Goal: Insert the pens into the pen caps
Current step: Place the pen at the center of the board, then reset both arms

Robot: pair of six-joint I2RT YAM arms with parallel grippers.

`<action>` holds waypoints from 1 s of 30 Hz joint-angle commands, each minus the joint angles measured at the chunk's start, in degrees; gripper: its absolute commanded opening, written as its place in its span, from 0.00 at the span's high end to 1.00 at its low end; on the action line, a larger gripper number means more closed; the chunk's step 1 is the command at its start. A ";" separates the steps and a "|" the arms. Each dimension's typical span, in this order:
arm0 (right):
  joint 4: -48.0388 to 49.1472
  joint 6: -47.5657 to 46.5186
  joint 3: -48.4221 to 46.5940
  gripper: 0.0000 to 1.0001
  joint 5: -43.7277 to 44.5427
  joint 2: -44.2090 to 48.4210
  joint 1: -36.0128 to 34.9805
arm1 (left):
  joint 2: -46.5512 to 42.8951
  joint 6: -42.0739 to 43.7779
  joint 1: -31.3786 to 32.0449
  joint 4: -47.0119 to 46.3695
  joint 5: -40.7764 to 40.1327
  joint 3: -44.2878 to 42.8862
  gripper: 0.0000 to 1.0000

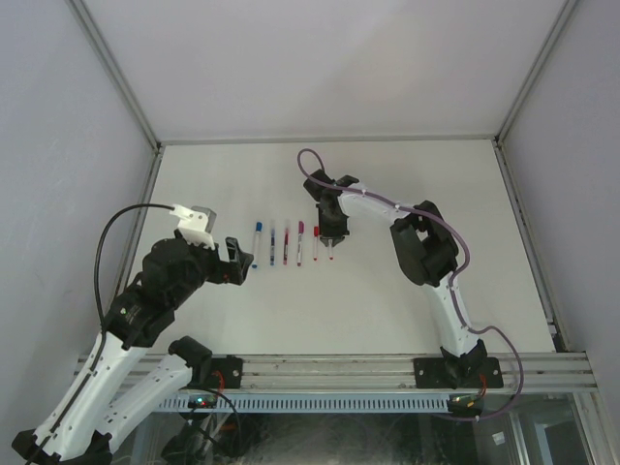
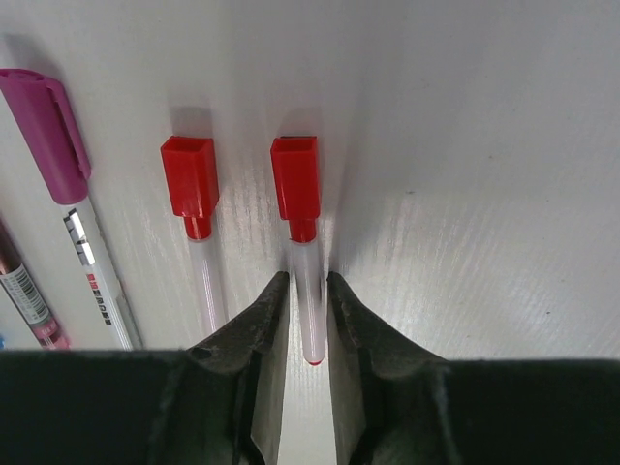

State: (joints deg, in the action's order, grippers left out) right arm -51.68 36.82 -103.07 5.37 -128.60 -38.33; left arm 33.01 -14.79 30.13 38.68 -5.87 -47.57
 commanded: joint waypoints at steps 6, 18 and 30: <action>0.26 -0.21 -0.96 0.78 -0.69 1.15 -0.17 | 0.37 0.65 -0.42 -1.92 -1.18 0.93 0.05; 11.89 -4.72 14.41 0.46 -1.31 28.91 -0.54 | -1.49 -1.18 -0.44 -1.59 -4.40 0.17 0.05; 21.38 -16.90 35.08 0.00 11.32 62.96 -5.87 | -4.83 -3.06 -0.42 -0.29 -11.89 -1.24 0.00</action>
State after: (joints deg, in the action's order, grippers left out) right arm -35.64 26.06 -73.73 10.72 -74.98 -42.33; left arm 29.87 -16.97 30.09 39.07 -13.87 -47.57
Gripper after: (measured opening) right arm 0.995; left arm 0.996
